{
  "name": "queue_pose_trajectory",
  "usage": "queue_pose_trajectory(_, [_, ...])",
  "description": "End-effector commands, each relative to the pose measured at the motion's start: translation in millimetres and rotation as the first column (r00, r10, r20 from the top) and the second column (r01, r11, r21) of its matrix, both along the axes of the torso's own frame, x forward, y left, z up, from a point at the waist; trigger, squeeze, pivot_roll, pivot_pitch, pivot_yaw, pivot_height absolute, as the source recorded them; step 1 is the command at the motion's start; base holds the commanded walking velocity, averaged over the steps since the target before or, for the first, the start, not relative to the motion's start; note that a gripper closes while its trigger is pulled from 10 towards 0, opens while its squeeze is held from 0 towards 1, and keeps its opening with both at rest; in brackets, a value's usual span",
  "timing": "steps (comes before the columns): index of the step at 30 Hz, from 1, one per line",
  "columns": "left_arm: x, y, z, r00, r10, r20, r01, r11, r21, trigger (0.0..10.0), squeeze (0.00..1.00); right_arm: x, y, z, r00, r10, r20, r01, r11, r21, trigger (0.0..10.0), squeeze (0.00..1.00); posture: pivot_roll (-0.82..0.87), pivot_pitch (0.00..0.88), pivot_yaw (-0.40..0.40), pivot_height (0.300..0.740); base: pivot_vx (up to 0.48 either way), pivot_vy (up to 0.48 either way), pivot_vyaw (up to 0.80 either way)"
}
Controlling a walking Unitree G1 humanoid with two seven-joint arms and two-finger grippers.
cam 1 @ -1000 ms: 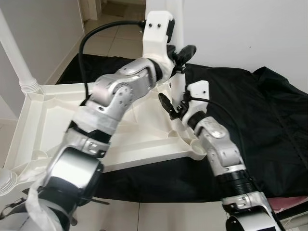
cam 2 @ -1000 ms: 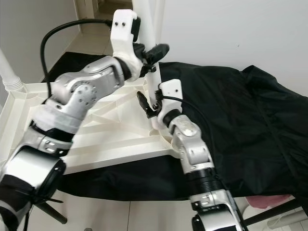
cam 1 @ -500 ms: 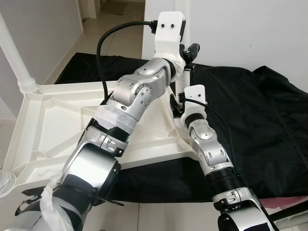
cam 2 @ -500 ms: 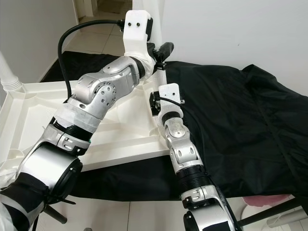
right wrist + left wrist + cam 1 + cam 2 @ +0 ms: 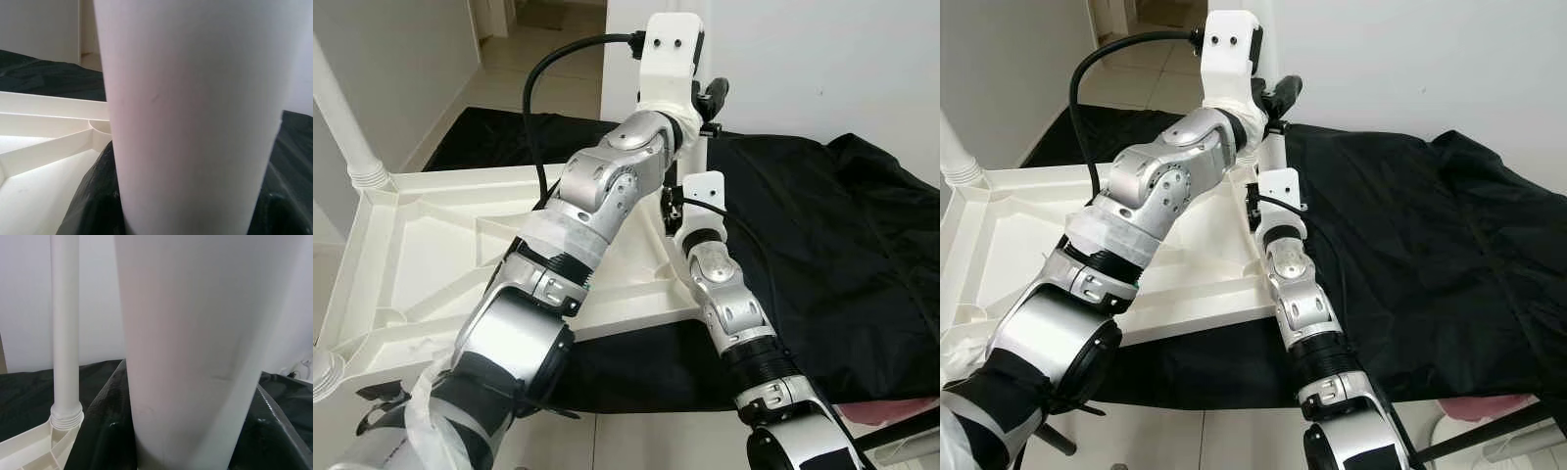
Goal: Building children table
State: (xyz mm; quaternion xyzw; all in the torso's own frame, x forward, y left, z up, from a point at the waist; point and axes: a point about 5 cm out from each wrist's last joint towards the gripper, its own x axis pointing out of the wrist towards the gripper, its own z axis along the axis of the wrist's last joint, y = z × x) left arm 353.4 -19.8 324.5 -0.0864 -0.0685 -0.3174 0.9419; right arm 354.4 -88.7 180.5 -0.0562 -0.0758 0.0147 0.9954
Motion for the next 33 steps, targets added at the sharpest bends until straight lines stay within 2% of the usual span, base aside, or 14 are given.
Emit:
queue_pose_trajectory(1, [-0.4, -2.2, 6, 0.999, 0.004, 0.032, -0.004, 1.000, 0.004, 10.0, 0.00, 2.8, -4.9, -2, 0.999, -0.036, -0.017, 0.036, 0.999, 0.018, 0.0, 0.00, -0.01, 0.000, -0.065, 0.740, 0.000, 0.000, 0.00])
queue_pose_trajectory(8, [-1.9, -3.4, 8, 0.997, 0.003, 0.073, -0.005, 1.000, 0.026, 10.0, 0.00, 4.7, -8.9, -1, 0.998, -0.063, -0.021, 0.064, 0.998, 0.030, 0.0, 0.00, 0.00, 0.000, -0.063, 0.740, 0.000, 0.000, 0.00])
queue_pose_trajectory(9, [-2.6, -3.9, 9, 0.996, -0.002, 0.086, -0.001, 0.999, 0.032, 10.0, 0.00, 5.0, -9.5, -1, 0.997, -0.069, -0.024, 0.069, 0.997, 0.036, 1.2, 0.00, 0.00, 0.000, -0.062, 0.740, 0.000, 0.000, 0.00])
queue_pose_trajectory(10, [-2.6, -3.9, 9, 0.996, -0.002, 0.086, -0.001, 0.999, 0.032, 10.0, 0.00, 5.0, -9.5, -1, 0.997, -0.069, -0.024, 0.069, 0.997, 0.036, 1.2, 0.00, 0.00, 0.000, -0.062, 0.740, 0.000, 0.000, 0.00])
queue_pose_trajectory(11, [-4.4, -5.7, 9, 0.995, -0.029, 0.091, 0.028, 0.999, 0.018, 10.0, 0.95, 5.7, -10.9, -1, 0.997, -0.076, -0.026, 0.077, 0.996, 0.043, 10.0, 0.00, 0.00, 0.000, -0.062, 0.740, 0.000, 0.000, 0.00])
queue_pose_trajectory(12, [-4.4, -5.7, 9, 0.995, -0.029, 0.091, 0.028, 0.999, 0.018, 10.0, 0.95, 5.7, -10.9, -1, 0.997, -0.076, -0.026, 0.077, 0.996, 0.043, 10.0, 0.00, 0.00, 0.000, -0.062, 0.740, 0.000, 0.000, 0.00])
queue_pose_trajectory(13, [-8.4, -8.2, 10, 0.992, -0.078, 0.102, 0.079, 0.997, -0.003, 10.0, 1.00, 6.9, -13.2, -1, 0.996, -0.085, -0.030, 0.087, 0.995, 0.055, 10.0, 0.00, 0.00, 0.000, -0.059, 0.740, 0.000, 0.000, 0.00])
queue_pose_trajectory(19, [-17.9, -13.0, 14, 0.979, -0.145, 0.142, 0.149, 0.989, -0.012, 10.0, 1.00, 9.6, -21.9, 1, 0.993, -0.108, -0.037, 0.111, 0.990, 0.086, 10.0, 0.00, -0.01, 0.000, -0.055, 0.740, 0.000, 0.000, 0.00])
queue_pose_trajectory(20, [-21.0, -14.3, 15, 0.975, -0.178, 0.134, 0.185, 0.982, -0.045, 10.0, 0.00, 10.1, -24.5, 2, 0.992, -0.117, -0.038, 0.120, 0.988, 0.097, 10.0, 0.00, -0.01, 0.000, -0.055, 0.740, 0.000, 0.000, 0.00])
queue_pose_trajectory(22, [-24.9, -14.9, 17, 0.968, -0.222, 0.118, 0.235, 0.966, -0.108, 10.0, 0.00, 10.7, -28.4, 3, 0.991, -0.132, -0.034, 0.135, 0.985, 0.104, 10.0, 0.00, -0.01, 0.000, -0.055, 0.740, 0.000, 0.000, 0.00])
queue_pose_trajectory(24, [-28.4, -12.9, 19, 0.963, -0.224, 0.151, 0.245, 0.961, -0.131, 10.0, 0.00, 10.9, -32.9, 4, 0.989, -0.142, -0.030, 0.145, 0.983, 0.116, 10.0, 0.00, -0.01, 0.000, -0.053, 0.740, 0.000, 0.000, 0.00])
queue_pose_trajectory(27, [-30.3, -10.9, 19, 0.960, -0.219, 0.176, 0.243, 0.961, -0.133, 10.0, 0.00, 10.7, -36.3, 5, 0.989, -0.148, -0.026, 0.151, 0.982, 0.115, 10.0, 0.00, -0.01, 0.000, -0.054, 0.740, 0.000, 0.000, 0.00])
queue_pose_trajectory(33, [-34.1, 1.5, -2, 0.966, -0.191, 0.172, 0.212, 0.971, -0.111, 10.0, 0.00, 5.2, -43.5, 5, 0.991, -0.134, 0.007, 0.131, 0.981, 0.145, 10.0, 0.00, -0.01, 0.000, -0.053, 0.740, 0.000, 0.000, 0.00])
